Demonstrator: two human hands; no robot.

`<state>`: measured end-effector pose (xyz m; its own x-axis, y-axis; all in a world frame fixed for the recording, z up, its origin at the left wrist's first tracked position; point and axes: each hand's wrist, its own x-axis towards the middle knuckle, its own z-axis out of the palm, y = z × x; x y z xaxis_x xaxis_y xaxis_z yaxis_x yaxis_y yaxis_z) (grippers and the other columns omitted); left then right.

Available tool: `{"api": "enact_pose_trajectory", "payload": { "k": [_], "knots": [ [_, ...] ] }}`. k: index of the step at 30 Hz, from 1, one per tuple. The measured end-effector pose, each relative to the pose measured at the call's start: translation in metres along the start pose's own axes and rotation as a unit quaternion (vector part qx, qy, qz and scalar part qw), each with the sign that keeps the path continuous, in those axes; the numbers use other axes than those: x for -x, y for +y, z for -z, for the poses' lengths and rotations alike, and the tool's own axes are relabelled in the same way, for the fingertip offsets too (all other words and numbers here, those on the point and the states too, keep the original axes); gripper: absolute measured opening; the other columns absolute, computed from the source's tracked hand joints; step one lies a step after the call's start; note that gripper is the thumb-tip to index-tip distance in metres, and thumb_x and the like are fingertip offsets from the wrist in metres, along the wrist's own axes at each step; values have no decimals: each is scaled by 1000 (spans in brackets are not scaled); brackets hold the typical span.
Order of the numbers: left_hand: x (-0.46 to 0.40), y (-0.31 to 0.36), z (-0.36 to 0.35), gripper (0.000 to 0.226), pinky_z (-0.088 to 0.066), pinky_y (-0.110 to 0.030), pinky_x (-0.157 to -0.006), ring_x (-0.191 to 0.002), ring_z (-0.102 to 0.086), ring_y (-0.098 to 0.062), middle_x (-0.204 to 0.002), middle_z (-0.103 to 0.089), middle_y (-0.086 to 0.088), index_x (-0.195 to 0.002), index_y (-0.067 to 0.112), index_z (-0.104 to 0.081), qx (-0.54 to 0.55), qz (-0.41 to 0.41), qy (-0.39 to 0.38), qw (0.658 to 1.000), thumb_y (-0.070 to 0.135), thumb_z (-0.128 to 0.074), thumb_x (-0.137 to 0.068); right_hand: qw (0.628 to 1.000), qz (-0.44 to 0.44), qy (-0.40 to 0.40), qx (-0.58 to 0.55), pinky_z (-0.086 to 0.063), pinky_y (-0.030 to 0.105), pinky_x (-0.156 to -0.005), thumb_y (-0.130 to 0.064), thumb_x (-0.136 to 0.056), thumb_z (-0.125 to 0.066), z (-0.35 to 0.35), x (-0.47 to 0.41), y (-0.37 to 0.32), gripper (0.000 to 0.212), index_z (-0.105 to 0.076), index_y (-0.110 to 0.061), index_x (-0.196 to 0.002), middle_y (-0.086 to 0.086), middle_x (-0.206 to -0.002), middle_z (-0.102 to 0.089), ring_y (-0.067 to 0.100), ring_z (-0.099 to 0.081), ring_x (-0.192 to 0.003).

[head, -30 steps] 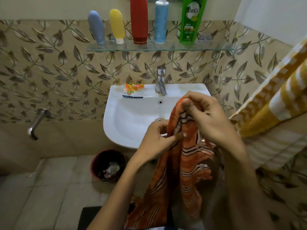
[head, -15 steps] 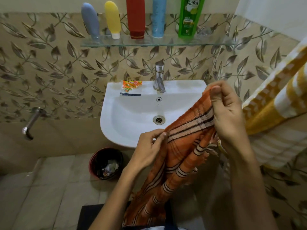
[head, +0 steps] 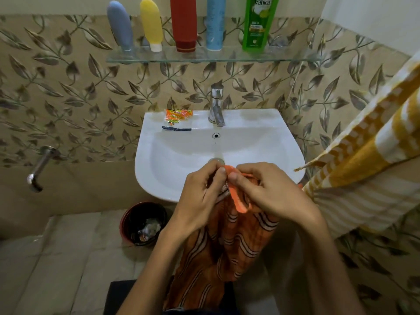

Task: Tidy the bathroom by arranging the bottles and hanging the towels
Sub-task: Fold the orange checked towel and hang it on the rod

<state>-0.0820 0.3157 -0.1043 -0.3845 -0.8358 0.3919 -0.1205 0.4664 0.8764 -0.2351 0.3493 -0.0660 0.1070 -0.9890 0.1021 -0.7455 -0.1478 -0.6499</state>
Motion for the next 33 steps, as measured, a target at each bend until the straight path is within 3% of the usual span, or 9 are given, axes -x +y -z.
{"api": "enact_pose_trajectory", "payload": {
  "k": [4, 8, 10, 14, 18, 21, 24, 29, 33],
  "knots": [
    [1, -7, 3, 39, -35, -31, -57, -62, -44, -11, -66, -45, -9, -80, 4, -52, 54, 31, -53, 997, 40, -44, -94, 983, 32, 90, -158, -42, 31, -57, -40, -93, -48, 7, 0, -9, 36, -57, -20, -65, 2, -56, -54, 17, -51, -55],
    [7, -18, -2, 25, -40, -28, -55, -59, -52, -19, -66, -59, 4, -81, 24, -61, 57, 75, -109, 990, 47, -55, -86, 915, 15, 193, -353, -37, 14, -47, -37, -86, -50, 28, 4, -13, 30, -56, -22, -60, -7, -52, -51, 5, -45, -47],
    [12, -25, -10, 21, -41, -28, -59, -66, -56, -23, -70, -61, 3, -80, 25, -63, 3, 79, -119, 990, 44, -56, -88, 888, 7, 189, -418, -42, 19, -50, -43, -81, -53, 38, 8, -12, 29, -59, -24, -60, -9, -54, -54, 5, -48, -49],
    [17, -35, -23, 18, -38, -13, -63, -72, -50, -2, -75, -52, 12, -78, 30, -56, -30, 67, -78, 994, 31, -47, -94, 879, 6, 181, -441, -45, 22, -51, -46, -78, -56, 44, 13, -11, 29, -61, -22, -62, -8, -58, -56, 7, -51, -51],
    [13, -31, -17, 27, -37, -24, -62, -63, -42, -4, -65, -45, 13, -75, 22, -48, 15, 99, 20, 995, 33, -39, -98, 881, -27, 242, -405, -46, 21, -54, -38, -85, -53, 54, 18, -5, 28, -63, -21, -66, -7, -61, -61, 7, -55, -56],
    [10, -17, -13, 26, -36, -23, -61, -62, -40, -4, -63, -43, 13, -76, 25, -49, 21, 76, 35, 996, 32, -38, -98, 944, -96, 254, -186, -49, 15, -70, -37, -91, -53, 59, 24, 5, 16, -62, -28, -100, -20, -89, -69, -3, -62, -80],
    [8, -2, -11, 25, -36, -24, -60, -62, -43, -10, -65, -46, 2, -79, 16, -53, -11, 43, -6, 999, 32, -42, -95, 962, -150, 228, -24, -43, 29, -86, -53, -81, -58, 55, 34, 5, 60, -35, -44, -135, -19, -113, -54, 6, -55, -102],
    [4, 20, -9, 21, -44, -32, -63, -69, -54, -14, -73, -57, 2, -85, 20, -55, -67, -33, -56, 996, 34, -42, -95, 998, -50, -16, 21, -51, 37, -87, -69, -71, -48, 35, 27, -19, 50, -50, -52, -118, -19, -107, -64, 7, -61, -102],
    [6, 25, -6, 27, -47, -28, -66, -71, -58, -12, -76, -60, 0, -89, 16, -57, -17, -25, -53, 998, 37, -40, -95, 999, 0, -19, 43, -47, 42, -71, -55, -81, -51, 24, 19, -20, 22, -60, -35, -79, -7, -76, -63, 14, -59, -78]
  ]
}}
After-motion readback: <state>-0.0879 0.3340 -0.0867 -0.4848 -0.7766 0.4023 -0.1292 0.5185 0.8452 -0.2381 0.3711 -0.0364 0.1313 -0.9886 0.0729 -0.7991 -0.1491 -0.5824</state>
